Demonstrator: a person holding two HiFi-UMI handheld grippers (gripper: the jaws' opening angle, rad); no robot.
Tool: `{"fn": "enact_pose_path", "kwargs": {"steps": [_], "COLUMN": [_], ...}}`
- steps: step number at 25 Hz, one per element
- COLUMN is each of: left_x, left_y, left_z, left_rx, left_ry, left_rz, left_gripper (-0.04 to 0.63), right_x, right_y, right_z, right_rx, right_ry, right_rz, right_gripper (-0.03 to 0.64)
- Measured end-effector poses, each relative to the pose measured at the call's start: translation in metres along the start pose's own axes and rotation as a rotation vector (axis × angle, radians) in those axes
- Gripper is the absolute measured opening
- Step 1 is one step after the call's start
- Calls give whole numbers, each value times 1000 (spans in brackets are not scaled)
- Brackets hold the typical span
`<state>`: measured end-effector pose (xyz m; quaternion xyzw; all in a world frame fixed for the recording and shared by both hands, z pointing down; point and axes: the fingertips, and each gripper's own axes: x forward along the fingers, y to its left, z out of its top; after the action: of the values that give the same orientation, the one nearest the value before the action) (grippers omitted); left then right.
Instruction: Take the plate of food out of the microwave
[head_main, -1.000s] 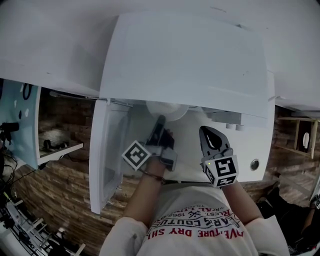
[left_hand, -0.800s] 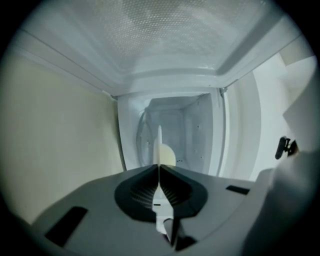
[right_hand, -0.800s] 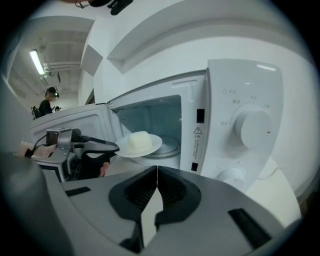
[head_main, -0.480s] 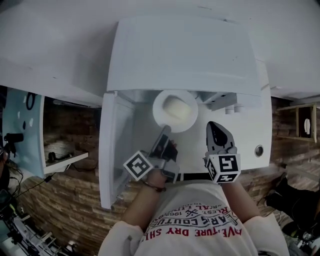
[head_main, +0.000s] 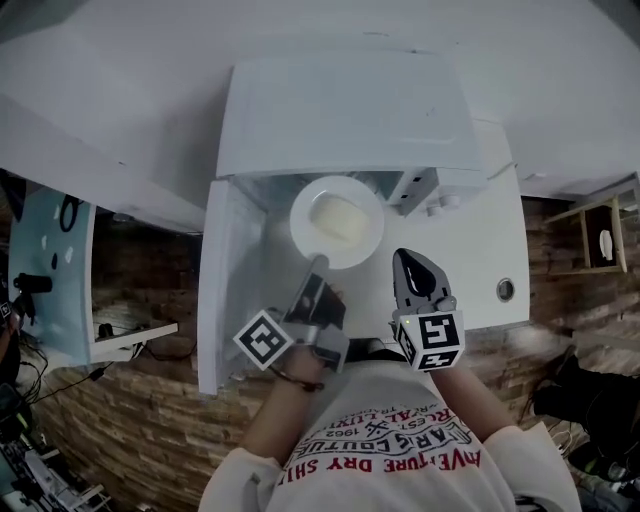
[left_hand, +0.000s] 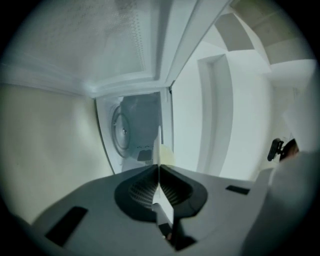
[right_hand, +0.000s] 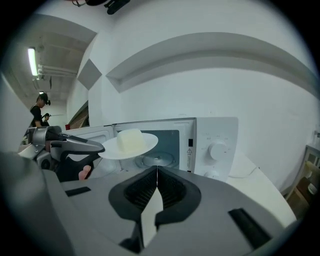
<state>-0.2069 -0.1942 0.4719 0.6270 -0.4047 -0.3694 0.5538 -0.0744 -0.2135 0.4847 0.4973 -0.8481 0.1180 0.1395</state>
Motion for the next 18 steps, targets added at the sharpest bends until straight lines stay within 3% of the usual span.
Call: {"fn": "enact_pose_path", "kwargs": {"steps": [9,18], "left_x": [-24,-37], "left_y": [-45,-75], "left_z": [-23,-24], "left_rx": [20,71], "left_ry": [-55,-92], "left_rz": [-44,-60], "left_gripper": [17,17], "right_x": [-45,-70], "right_y": [-4,17], "right_z": [34,65], "right_rx": [-15,-61], "right_ry": [-87,-156], "right_rz": [36,132], "right_gripper": [12,12]}}
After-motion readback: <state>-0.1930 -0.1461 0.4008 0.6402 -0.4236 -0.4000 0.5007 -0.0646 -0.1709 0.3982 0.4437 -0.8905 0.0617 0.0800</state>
